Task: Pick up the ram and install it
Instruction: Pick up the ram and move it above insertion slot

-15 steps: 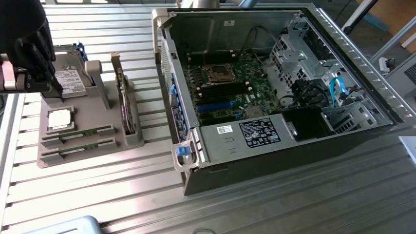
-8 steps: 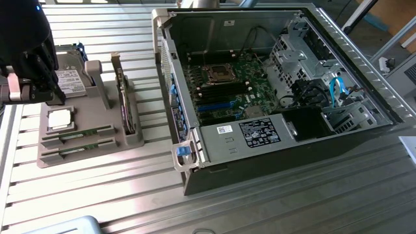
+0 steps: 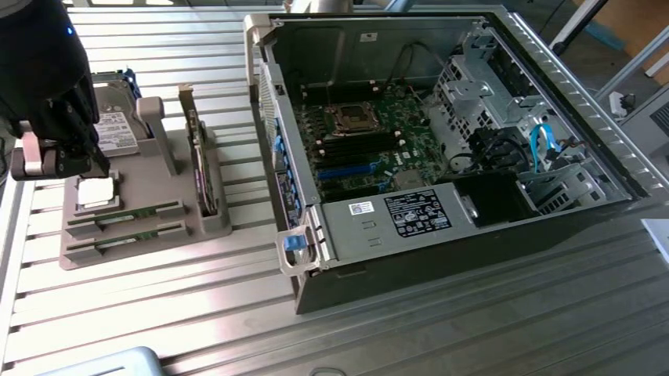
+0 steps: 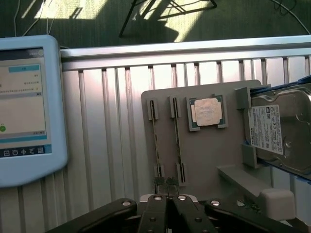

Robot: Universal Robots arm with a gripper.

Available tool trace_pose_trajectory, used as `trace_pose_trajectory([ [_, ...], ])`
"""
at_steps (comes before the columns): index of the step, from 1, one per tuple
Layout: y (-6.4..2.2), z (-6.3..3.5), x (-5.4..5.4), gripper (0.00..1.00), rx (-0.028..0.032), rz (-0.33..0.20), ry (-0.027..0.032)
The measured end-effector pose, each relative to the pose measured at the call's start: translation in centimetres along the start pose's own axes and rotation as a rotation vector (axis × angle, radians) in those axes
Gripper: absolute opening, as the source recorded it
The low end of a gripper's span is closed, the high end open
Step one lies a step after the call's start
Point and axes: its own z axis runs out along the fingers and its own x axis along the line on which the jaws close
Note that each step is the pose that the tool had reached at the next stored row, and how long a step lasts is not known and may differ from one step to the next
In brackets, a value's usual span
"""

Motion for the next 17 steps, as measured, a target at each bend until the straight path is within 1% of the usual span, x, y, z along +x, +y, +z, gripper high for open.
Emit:
trace_pose_trajectory([
  [8,0.00,0.01,0.00,0.11,0.0001,0.000,-0.0001],
  [10,0.00,0.01,0.01,0.24,0.0001,0.000,-0.0002],
  [11,0.00,0.01,0.01,0.24,0.0001,0.000,-0.0001],
  [12,0.00,0.01,0.01,0.30,0.0001,0.000,-0.0001],
  [15,0.00,0.02,0.01,0.30,-0.0001,-0.002,0.0000],
  [17,-0.02,0.09,0.01,0.30,-0.0002,-0.014,0.0002],
])
